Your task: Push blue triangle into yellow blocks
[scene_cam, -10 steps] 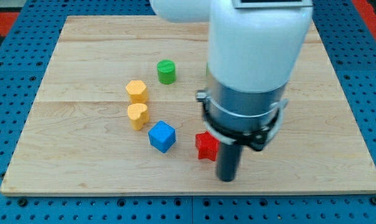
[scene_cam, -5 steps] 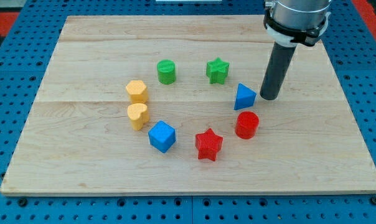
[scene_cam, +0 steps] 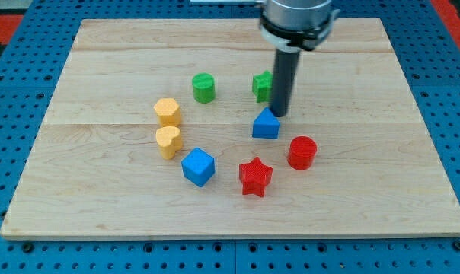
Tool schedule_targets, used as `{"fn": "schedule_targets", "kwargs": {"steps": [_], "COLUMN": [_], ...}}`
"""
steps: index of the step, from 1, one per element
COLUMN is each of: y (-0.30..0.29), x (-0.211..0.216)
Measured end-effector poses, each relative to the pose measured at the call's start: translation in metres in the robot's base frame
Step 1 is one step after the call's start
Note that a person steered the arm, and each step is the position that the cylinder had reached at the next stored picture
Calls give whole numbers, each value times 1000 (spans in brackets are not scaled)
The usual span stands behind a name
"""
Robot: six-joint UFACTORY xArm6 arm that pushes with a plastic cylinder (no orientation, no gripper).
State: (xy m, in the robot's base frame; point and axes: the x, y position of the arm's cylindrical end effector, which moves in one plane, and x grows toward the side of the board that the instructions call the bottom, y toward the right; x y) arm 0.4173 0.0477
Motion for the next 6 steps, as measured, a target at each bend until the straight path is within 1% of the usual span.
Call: {"fn": "schedule_targets", "kwargs": {"steps": [1, 2, 3, 4, 5, 6], "y": [-71, -76, -70, -33, 5, -60], "x": [36, 58, 22, -5, 52, 67]}}
